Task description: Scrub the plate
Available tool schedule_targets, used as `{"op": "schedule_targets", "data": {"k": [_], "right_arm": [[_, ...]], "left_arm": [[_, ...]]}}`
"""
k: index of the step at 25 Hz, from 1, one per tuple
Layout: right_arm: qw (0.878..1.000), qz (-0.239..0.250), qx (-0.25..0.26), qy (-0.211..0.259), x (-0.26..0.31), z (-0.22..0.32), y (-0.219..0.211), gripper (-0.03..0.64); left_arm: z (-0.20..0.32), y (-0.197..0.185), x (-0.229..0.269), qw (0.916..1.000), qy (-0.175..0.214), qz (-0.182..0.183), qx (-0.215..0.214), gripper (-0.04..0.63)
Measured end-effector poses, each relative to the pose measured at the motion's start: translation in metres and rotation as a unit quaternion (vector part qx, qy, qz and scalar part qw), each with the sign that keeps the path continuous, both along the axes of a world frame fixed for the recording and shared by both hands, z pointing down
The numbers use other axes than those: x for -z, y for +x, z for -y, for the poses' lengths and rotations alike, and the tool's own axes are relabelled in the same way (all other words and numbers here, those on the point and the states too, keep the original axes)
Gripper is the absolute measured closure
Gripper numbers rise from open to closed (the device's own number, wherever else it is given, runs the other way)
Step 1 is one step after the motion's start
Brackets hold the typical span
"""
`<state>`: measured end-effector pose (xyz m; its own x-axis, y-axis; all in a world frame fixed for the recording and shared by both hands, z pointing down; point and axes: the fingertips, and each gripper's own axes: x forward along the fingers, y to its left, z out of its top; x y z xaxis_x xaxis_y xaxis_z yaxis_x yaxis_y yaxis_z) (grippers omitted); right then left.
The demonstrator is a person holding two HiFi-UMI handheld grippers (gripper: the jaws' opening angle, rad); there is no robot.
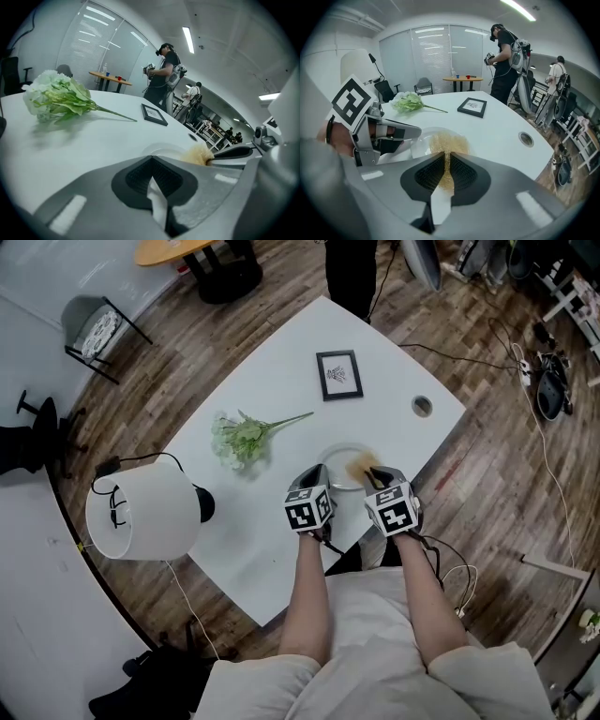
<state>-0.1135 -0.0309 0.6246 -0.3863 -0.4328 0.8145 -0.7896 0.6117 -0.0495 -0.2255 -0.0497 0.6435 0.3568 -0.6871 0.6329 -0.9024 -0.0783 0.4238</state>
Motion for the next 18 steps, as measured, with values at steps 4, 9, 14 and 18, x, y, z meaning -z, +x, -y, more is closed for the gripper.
{"op": "schedule_targets", "data": {"k": [4, 9, 14, 18], "right_arm": [[1.000, 0.002, 0.013, -0.001, -0.001, -0.003, -0.009, 0.558], [0.999, 0.003, 0.033, -0.002, -0.004, -0.007, -0.023, 0.558], [0.999, 0.007, 0.043, -0.004, -0.003, -0.009, -0.030, 0.558], [0.998, 0.009, 0.059, -0.004, -0.004, -0.011, -0.041, 0.558]], "left_arm": [[-0.012, -0.012, 0.002, 0.9998, -0.004, 0.019, 0.003, 0.594], [-0.021, -0.023, 0.005, 0.9996, -0.004, 0.022, 0.016, 0.594], [-0.032, -0.019, 0.009, 0.9998, -0.002, 0.017, 0.006, 0.594], [-0.037, -0.020, 0.009, 0.9998, -0.009, 0.009, 0.012, 0.594]]}}
